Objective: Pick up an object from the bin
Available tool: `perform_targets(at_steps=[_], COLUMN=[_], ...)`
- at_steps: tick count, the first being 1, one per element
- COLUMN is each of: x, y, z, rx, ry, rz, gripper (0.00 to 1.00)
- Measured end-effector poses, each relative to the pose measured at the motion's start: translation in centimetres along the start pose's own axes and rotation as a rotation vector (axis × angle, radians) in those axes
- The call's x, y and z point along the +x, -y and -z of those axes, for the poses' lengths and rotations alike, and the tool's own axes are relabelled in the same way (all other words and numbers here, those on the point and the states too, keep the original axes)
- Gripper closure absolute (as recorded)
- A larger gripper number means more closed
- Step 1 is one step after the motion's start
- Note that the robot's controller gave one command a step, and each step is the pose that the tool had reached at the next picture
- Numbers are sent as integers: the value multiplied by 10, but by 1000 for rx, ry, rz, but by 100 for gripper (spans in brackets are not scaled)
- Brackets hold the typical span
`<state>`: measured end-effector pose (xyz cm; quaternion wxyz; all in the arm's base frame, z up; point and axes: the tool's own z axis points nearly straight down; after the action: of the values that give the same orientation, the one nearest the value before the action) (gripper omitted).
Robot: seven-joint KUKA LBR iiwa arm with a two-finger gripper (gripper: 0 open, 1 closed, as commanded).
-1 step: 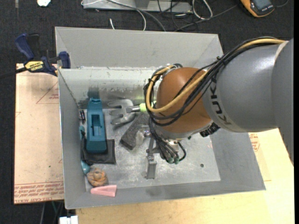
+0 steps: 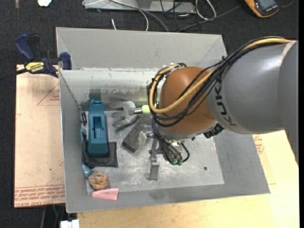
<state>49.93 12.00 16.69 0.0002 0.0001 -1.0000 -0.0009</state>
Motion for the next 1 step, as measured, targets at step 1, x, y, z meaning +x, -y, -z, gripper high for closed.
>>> perform_targets(at_steps=[1], x=[-56], y=[16], z=[-47], rx=[-2], ry=[4], rz=[-33], gripper=[0])
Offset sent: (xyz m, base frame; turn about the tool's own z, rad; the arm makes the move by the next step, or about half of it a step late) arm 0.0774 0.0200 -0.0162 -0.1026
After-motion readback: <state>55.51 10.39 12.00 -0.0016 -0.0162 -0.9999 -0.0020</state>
